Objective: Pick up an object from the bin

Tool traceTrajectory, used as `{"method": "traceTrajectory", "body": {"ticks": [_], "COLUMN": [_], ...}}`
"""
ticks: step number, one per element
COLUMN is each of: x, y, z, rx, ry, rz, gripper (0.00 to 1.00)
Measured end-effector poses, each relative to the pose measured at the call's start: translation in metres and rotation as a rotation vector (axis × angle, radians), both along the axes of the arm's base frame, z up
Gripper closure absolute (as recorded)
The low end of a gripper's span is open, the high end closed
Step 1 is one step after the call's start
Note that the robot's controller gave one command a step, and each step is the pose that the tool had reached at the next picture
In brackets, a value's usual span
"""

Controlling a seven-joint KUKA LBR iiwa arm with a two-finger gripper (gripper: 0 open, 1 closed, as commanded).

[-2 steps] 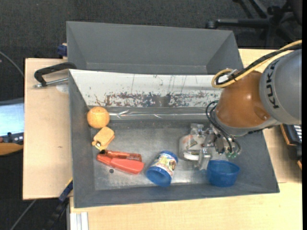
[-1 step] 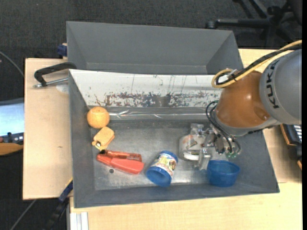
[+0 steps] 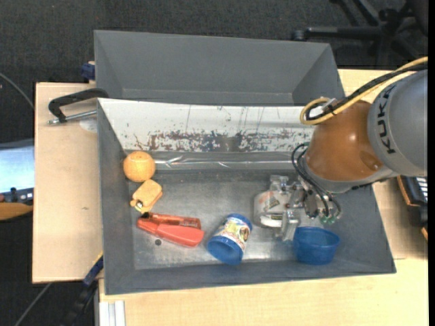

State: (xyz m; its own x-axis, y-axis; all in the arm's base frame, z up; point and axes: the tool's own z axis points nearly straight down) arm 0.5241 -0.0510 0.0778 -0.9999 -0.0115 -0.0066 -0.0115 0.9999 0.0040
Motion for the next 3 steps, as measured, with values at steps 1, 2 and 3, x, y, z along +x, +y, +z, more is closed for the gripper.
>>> {"method": "traceTrajectory", "body": {"ticks": [1, 2, 3], "x": [0.0, 0.0, 0.0], "y": [0.0, 0.0, 0.0], "z": [0.0, 0.0, 0.0], "rx": [0.0, 0.0, 0.0], "ry": [0.0, 0.0, 0.0], "rz": [0.0, 0.0, 0.0], "gripper": [1.0, 1.0, 1.0]}}
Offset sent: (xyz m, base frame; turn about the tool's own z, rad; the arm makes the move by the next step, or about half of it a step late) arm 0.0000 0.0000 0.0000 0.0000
